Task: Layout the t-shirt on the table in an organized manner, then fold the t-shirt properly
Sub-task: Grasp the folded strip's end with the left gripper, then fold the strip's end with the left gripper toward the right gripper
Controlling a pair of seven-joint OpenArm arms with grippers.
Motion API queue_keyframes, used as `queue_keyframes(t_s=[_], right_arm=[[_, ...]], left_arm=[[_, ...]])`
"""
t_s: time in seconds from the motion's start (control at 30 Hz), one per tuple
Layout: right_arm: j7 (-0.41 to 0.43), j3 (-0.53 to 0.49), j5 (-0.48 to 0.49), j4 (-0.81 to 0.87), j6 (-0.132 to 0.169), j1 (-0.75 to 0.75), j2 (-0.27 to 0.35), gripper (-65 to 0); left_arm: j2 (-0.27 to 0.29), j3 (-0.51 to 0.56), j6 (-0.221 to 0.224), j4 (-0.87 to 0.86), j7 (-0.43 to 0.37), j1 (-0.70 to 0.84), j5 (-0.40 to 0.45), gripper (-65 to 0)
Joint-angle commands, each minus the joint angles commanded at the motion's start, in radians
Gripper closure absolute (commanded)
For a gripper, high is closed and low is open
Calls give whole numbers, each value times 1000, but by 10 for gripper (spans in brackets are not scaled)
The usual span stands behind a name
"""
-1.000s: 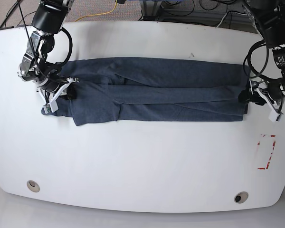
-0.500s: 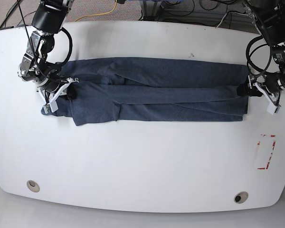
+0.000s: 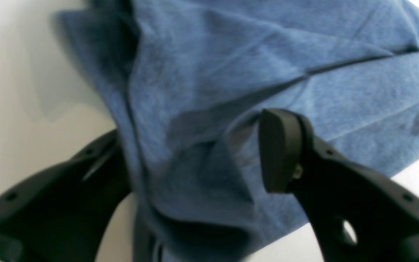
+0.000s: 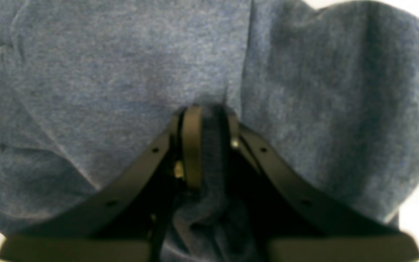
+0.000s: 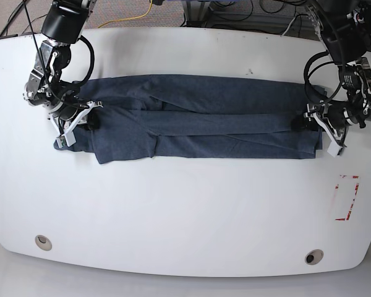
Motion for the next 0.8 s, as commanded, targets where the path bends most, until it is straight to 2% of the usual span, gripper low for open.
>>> queue_keyframes(t_s=[0.1, 0.2, 0.33, 0.5, 0.8], right_arm=[[0, 2, 0, 0, 0, 0, 0, -95], [0, 2, 0, 0, 0, 0, 0, -95], [0, 2, 0, 0, 0, 0, 0, -95], [0, 2, 0, 0, 0, 0, 0, -95], [0, 2, 0, 2, 0, 0, 0, -95]], left_arm=[[3, 0, 0, 2, 0, 0, 2, -169], [3, 0, 0, 5, 0, -2, 2, -50], [3, -2, 0, 35, 0, -2, 0, -42], [3, 8, 0, 186, 5, 18, 0, -42], [8, 224, 0, 479, 15, 75, 5, -42]])
